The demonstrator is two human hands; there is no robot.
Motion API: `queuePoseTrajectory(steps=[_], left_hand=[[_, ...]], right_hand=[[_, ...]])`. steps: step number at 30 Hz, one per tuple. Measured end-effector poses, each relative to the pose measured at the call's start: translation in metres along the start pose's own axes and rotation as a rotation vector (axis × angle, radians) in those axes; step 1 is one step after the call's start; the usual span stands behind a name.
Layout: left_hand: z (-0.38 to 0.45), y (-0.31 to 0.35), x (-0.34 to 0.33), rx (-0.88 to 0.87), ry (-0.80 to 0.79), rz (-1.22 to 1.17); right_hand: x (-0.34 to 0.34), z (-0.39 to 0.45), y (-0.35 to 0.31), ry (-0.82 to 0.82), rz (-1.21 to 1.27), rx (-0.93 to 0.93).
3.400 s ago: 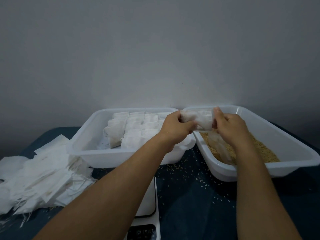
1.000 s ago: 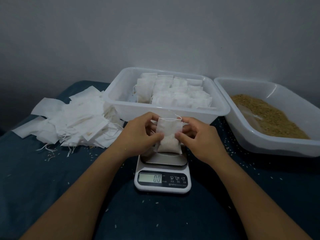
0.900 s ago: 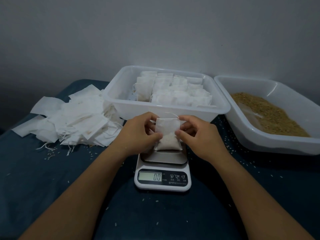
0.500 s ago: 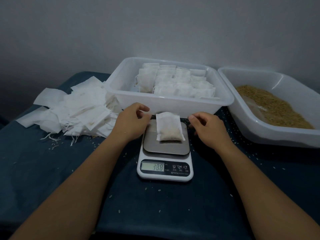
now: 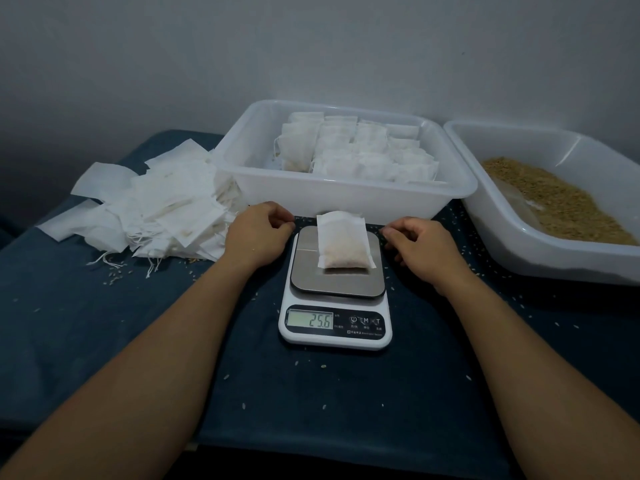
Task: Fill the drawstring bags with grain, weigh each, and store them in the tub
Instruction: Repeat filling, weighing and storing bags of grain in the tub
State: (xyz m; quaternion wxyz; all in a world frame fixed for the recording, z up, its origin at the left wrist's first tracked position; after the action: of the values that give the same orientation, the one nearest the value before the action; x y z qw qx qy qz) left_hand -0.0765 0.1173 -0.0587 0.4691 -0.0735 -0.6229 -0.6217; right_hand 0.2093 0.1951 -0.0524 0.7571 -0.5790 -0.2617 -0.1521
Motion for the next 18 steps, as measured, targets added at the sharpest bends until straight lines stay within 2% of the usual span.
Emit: queuePoseTrajectory(steps=[11,18], left_hand=[[-0.0012,0.0004,-0.0017,-0.026,0.002,0.011],[-0.0002,0.0004,-0.0036,-0.035,-0.004,0.009]], right_hand=[[-0.0022,0.0026,0.0028,0.001,-0.022,0.02],[-0.0092,0.004,-0.0069,0.066,0.095,-0.005]])
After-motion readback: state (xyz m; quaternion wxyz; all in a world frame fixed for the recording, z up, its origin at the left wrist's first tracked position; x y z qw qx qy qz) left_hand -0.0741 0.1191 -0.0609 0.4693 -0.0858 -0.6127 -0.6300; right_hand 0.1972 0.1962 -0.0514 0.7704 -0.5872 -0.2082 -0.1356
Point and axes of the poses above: each hand's wrist, its own z-axis towards the middle knuckle, its own x-axis out of the back of the hand, y = z × x, the point moved 3 cm from there along z, towards the middle knuckle, and after that the axes turned 5 degrees about y, right-handed, at the moved point
